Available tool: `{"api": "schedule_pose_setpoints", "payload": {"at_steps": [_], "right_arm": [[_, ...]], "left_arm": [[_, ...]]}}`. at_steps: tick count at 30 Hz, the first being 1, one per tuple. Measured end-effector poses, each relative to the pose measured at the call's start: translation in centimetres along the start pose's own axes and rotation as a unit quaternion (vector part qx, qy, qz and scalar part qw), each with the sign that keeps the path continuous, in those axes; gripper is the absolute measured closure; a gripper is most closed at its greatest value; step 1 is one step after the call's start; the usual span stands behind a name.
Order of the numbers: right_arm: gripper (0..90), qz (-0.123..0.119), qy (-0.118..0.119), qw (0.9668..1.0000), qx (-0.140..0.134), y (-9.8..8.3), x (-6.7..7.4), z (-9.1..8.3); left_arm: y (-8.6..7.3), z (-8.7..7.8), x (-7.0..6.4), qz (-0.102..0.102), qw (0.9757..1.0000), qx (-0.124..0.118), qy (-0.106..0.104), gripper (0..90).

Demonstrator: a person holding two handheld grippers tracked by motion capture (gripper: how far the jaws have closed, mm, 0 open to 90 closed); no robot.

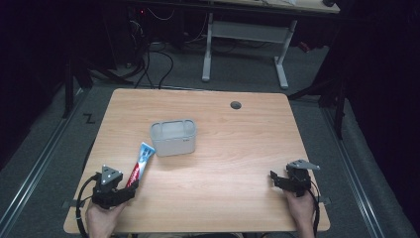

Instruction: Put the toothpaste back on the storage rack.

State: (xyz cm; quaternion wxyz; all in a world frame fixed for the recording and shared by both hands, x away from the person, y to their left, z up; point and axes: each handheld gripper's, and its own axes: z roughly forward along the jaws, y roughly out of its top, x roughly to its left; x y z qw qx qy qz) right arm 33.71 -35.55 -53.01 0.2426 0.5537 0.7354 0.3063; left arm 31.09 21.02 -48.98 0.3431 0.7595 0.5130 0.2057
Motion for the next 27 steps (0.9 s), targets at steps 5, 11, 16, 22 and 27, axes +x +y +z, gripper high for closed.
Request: {"api": "schedule_pose_setpoints", "payload": {"at_steps": [5,11,16,22,27], "right_arm": [[27.6,-0.001,0.000,1.0000,0.000,0.0,0.0,0.0],[27.6,0.000,0.000,1.0000,0.000,0.0,0.0,0.0],[27.6,0.000,0.001,1.0000,0.000,0.0,0.0,0.0],[27.6,-0.004,0.002,1.0000,0.000,0.0,0.0,0.0],[27.6,-0.003,0.002,1.0000,0.000,0.0,0.0,0.0]], "left_arm": [[1.1,0.8,-0.2,0.010,0.9998,0.016,0.002,39.9],[2.3,1.7,-0.5,0.027,0.9990,0.034,-0.003,42.1],[3.5,2.4,-0.5,0.040,0.9981,0.046,-0.002,42.8],[4.7,3.2,-0.3,0.035,0.9978,0.056,0.005,41.2],[5.4,4.6,-0.1,0.034,0.9965,0.076,-0.001,41.3]]}}
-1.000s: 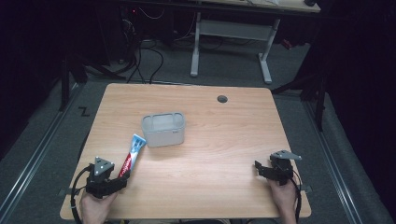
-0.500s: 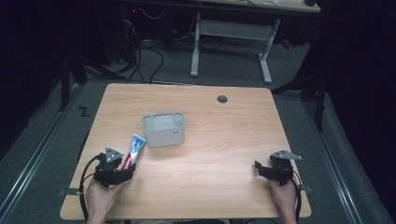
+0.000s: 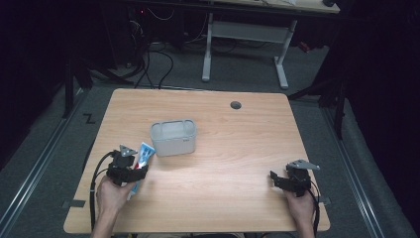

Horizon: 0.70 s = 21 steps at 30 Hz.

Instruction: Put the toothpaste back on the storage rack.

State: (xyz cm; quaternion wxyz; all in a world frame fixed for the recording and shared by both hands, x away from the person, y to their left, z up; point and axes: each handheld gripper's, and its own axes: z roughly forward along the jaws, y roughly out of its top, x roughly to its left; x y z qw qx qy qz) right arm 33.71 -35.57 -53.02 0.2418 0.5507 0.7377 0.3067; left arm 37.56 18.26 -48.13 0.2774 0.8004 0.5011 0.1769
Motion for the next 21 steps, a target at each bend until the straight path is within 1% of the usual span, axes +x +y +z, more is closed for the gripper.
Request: {"api": "schedule_pose_setpoints", "payload": {"at_steps": [1,2,4,6,8,9,11,12,13,14,16,17,18,21], "right_arm": [[27.6,0.000,0.000,1.0000,0.000,0.0,0.0,0.0],[27.6,0.002,0.000,1.0000,0.000,0.0,0.0,0.0],[27.6,0.002,0.000,1.0000,0.000,0.0,0.0,0.0],[27.6,0.002,0.000,1.0000,0.000,0.0,0.0,0.0],[27.6,0.002,0.000,1.0000,0.000,0.0,0.0,0.0],[27.6,0.002,0.000,1.0000,0.000,0.0,0.0,0.0],[27.6,0.002,0.000,1.0000,0.000,0.0,0.0,0.0],[27.6,0.002,0.000,1.0000,0.000,0.0,0.0,0.0],[27.6,0.002,0.000,1.0000,0.000,0.0,0.0,0.0],[27.7,0.002,-0.001,1.0000,-0.001,0.0,0.0,0.0],[27.7,0.002,-0.001,1.0000,-0.001,0.0,0.0,0.0],[27.6,0.002,-0.001,1.0000,0.000,0.0,0.0,0.0],[27.7,0.002,-0.001,1.0000,0.000,0.0,0.0,0.0],[27.6,0.002,-0.001,1.0000,0.000,0.0,0.0,0.0]], "left_arm": [[0.0,0.0,0.0,0.000,1.0000,0.000,0.000,41.4],[0.3,0.4,0.0,0.002,1.0000,0.008,0.004,41.4],[0.7,0.8,0.0,0.001,0.9999,0.015,0.007,41.1],[1.1,1.2,-0.1,-0.002,0.9997,0.022,0.012,40.3],[1.2,1.4,-0.1,-0.005,0.9997,0.023,0.011,39.8],[1.3,1.6,0.0,-0.010,0.9995,0.028,0.009,39.8],[1.6,2.1,0.1,-0.010,0.9990,0.041,0.016,36.3],[1.9,2.5,0.1,-0.014,0.9987,0.048,0.013,35.2],[1.9,2.5,0.1,-0.014,0.9987,0.048,0.013,34.5],[2.2,2.8,0.1,-0.018,0.9984,0.053,0.007,33.6],[2.4,2.9,0.1,-0.016,0.9983,0.056,0.008,32.4],[2.6,3.1,0.1,-0.016,0.9980,0.060,0.010,32.4],[2.8,3.5,0.1,-0.020,0.9976,0.067,0.008,32.3],[3.0,3.8,0.1,-0.016,0.9967,0.078,0.016,33.9]]}}
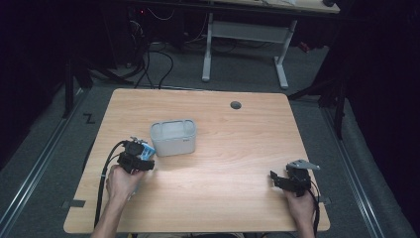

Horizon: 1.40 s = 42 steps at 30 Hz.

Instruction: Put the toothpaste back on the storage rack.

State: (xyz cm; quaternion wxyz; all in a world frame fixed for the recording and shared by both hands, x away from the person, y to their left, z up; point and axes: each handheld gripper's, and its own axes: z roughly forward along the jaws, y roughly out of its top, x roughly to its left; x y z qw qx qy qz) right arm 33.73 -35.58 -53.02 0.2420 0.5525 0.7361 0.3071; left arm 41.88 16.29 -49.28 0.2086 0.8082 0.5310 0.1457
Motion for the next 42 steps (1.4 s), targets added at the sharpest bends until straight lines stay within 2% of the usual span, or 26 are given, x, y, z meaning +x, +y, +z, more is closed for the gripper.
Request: {"api": "schedule_pose_setpoints", "payload": {"at_steps": [4,8,14,18,24,28,34,42], "right_arm": [[27.7,-0.001,0.000,1.0000,0.000,0.0,0.0,0.0],[27.6,0.000,0.000,1.0000,0.000,0.0,0.0,0.0],[27.6,0.000,0.000,1.0000,0.000,0.0,0.0,0.0],[27.6,0.000,0.000,1.0000,0.000,0.0,0.0,0.0],[27.6,0.000,0.000,1.0000,0.000,0.0,0.0,0.0],[27.6,0.000,0.000,1.0000,0.000,0.0,0.0,0.0],[27.6,0.000,0.000,1.0000,0.000,0.0,0.0,0.0],[27.6,0.000,0.001,1.0000,0.000,0.0,0.0,0.0]], "left_arm": [[0.1,0.3,0.2,0.000,0.9999,0.007,0.014,39.0],[0.2,0.7,0.4,-0.009,0.9998,0.015,0.004,40.4],[0.2,1.1,0.7,-0.011,0.9997,0.022,0.008,41.6],[0.2,1.2,0.7,-0.008,0.9995,0.026,0.014,46.0],[0.3,1.4,0.9,-0.020,0.9993,0.031,0.006,47.0],[0.3,1.4,1.0,-0.024,0.9992,0.031,0.009,49.2],[0.3,1.4,1.1,-0.024,0.9992,0.030,0.013,52.4],[0.5,1.2,0.9,-0.013,0.9989,0.036,0.026,59.4]]}}
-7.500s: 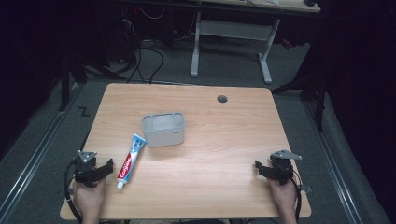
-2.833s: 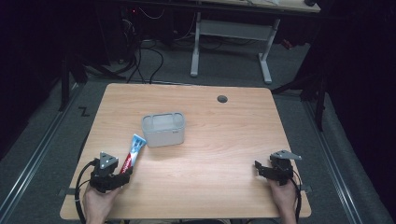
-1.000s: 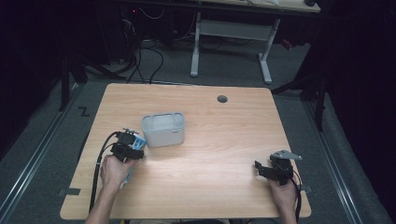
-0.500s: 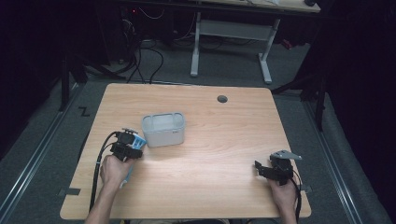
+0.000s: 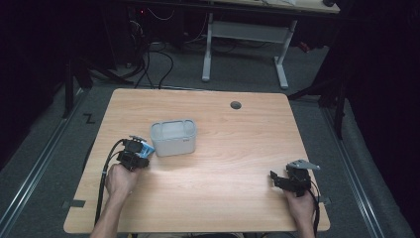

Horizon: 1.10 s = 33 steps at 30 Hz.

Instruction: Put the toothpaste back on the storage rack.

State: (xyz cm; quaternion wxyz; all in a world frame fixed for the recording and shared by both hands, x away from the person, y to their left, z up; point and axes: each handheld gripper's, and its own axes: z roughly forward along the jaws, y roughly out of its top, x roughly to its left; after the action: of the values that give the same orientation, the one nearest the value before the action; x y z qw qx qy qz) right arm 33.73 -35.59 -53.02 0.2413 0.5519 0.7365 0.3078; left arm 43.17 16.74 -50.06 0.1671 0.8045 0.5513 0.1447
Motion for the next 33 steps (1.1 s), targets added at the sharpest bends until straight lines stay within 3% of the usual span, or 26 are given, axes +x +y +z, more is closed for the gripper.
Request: {"api": "schedule_pose_setpoints", "payload": {"at_steps": [10,23,33], "right_arm": [[27.6,0.000,0.000,1.0000,0.000,0.0,0.0,0.0],[27.8,0.001,0.000,1.0000,0.001,0.0,0.0,0.0],[27.6,0.001,0.001,1.0000,0.000,0.0,0.0,0.0]], "left_arm": [[0.0,-0.3,1.1,-0.014,0.9998,-0.002,-0.013,69.1],[0.1,-0.4,1.4,-0.014,0.9996,0.004,-0.022,70.7],[-0.2,-2.3,1.8,-0.027,0.9985,-0.032,-0.036,70.8]]}}
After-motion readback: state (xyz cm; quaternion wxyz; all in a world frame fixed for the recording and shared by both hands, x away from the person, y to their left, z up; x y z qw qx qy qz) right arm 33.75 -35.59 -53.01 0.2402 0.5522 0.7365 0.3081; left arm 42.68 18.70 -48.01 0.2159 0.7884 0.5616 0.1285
